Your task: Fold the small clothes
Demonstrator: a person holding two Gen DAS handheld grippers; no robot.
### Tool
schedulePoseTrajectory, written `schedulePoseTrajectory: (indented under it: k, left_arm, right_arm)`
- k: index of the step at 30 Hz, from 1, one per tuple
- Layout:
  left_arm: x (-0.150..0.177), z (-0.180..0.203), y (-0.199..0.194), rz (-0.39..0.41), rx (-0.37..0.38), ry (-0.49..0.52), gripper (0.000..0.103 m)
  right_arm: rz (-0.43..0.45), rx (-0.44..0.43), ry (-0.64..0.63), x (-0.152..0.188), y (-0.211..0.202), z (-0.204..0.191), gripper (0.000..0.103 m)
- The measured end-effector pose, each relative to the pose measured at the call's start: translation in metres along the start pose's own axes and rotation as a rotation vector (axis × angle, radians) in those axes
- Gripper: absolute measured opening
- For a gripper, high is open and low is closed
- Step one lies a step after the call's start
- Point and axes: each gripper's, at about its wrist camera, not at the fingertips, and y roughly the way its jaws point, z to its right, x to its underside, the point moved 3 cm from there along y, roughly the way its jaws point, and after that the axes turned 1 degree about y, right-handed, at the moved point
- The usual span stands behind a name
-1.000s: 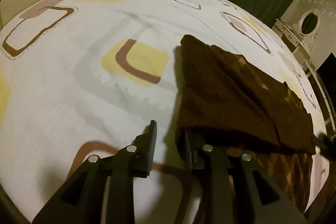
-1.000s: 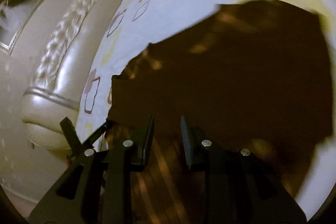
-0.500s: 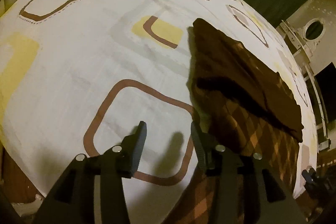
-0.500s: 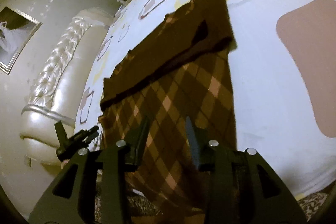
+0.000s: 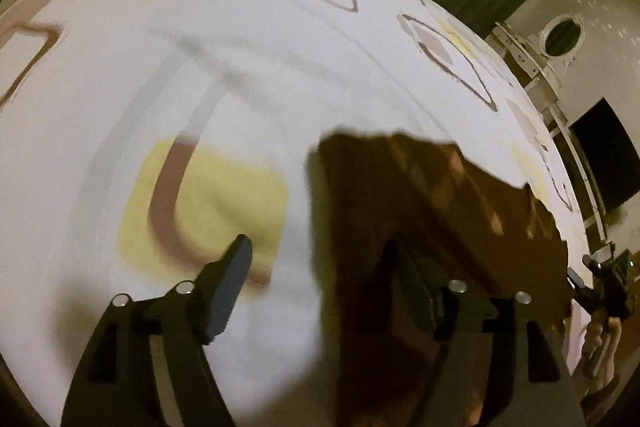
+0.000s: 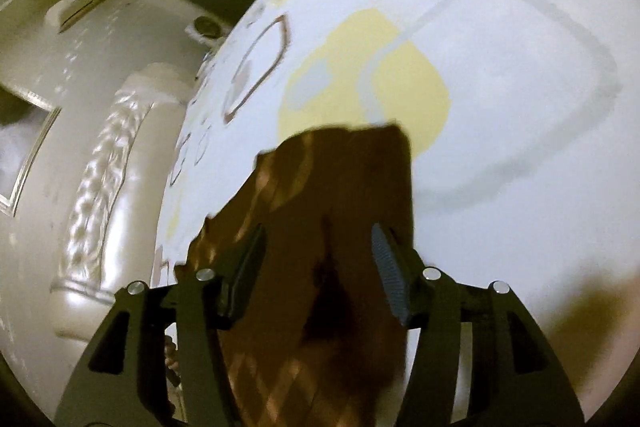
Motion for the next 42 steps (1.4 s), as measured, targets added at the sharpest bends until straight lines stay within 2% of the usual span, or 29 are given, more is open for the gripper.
schedulePoseTrajectory:
  k: [4,5,9,11,12,14,15,16,17,18,20,21,23,27,31,33,35,37,38,39,42]
  left_arm:
    - [-0.020,0.003,0.016,0.008,-0.003,0.054,0.077]
    - [-0.021,0.004,0.019,0.011,-0.001,0.069,0.078]
    - [-0.025,0.010,0.022,0.025,-0.006,0.129,0.079]
    - [-0.027,0.009,0.019,0.025,0.052,0.098,0.079]
    - [-0.029,0.006,0.019,0.023,0.111,0.058,0.078]
    - [-0.031,0.002,0.022,0.022,0.139,0.008,0.078]
    - [-0.032,0.002,0.024,0.022,0.130,0.006,0.076]
    - [-0.033,0.004,0.024,0.027,0.109,0.022,0.071]
    - [-0.033,0.006,0.026,0.024,0.070,0.043,0.052]
    - [-0.033,0.008,0.029,0.016,-0.004,0.082,0.032]
    - [-0.034,0.008,0.031,0.007,-0.048,0.116,0.011]
    - [-0.034,0.009,0.030,-0.002,-0.046,0.128,0.008]
    - [-0.035,0.012,0.029,0.000,-0.076,0.155,0.006]
    - [-0.039,0.025,0.025,0.052,-0.188,0.233,0.005]
    - [-0.047,0.032,0.020,0.085,-0.219,0.251,0.005]
    - [-0.048,0.031,0.023,0.055,-0.189,0.237,0.005]
    - [-0.045,0.031,0.031,-0.001,-0.172,0.250,0.005]
    - [-0.038,0.029,0.034,-0.016,-0.191,0.306,0.007]
    - [-0.037,0.029,0.034,-0.013,-0.192,0.317,0.008]
    - [-0.037,0.027,0.033,-0.009,-0.177,0.312,0.010]
    - [-0.038,0.016,0.030,-0.012,-0.125,0.247,0.012]
  right_arm:
    - [-0.046,-0.054,-0.004,-0.016,0.032,0.001,0.060]
    - [-0.052,-0.077,-0.005,-0.017,0.034,0.000,0.064]
    - [-0.079,-0.141,-0.029,-0.016,0.038,-0.006,0.065]
    - [-0.095,-0.163,-0.056,-0.013,0.037,-0.009,0.065]
    - [-0.103,-0.178,-0.060,-0.013,0.037,-0.010,0.065]
    - [-0.115,-0.172,-0.071,-0.014,0.039,-0.012,0.061]
    - [-0.118,-0.162,-0.076,-0.014,0.041,-0.013,0.051]
    - [-0.132,-0.159,-0.085,-0.014,0.044,-0.014,0.044]
    - [-0.146,-0.163,-0.095,-0.013,0.046,-0.016,0.021]
    - [-0.173,-0.162,-0.105,-0.011,0.051,-0.018,0.005]
    - [-0.209,-0.102,-0.166,-0.002,0.061,-0.025,0.004]
    - [-0.202,-0.082,-0.198,0.000,0.062,-0.029,0.004]
    - [-0.166,-0.068,-0.221,-0.001,0.059,-0.035,0.004]
    - [-0.084,-0.052,-0.244,-0.013,0.047,-0.046,0.003]
    - [-0.028,-0.054,-0.268,-0.028,0.037,-0.056,0.003]
    - [-0.068,-0.082,-0.251,-0.030,0.040,-0.055,0.003]
    - [-0.113,-0.032,-0.243,-0.026,0.042,-0.046,0.005]
    - [-0.163,-0.059,-0.192,-0.019,0.038,-0.032,0.012]
    - [-0.156,-0.061,-0.178,-0.018,0.032,-0.026,0.024]
    - [-0.130,-0.061,-0.172,-0.018,0.022,-0.019,0.032]
    - [-0.040,-0.072,-0.137,-0.028,-0.002,-0.004,0.047]
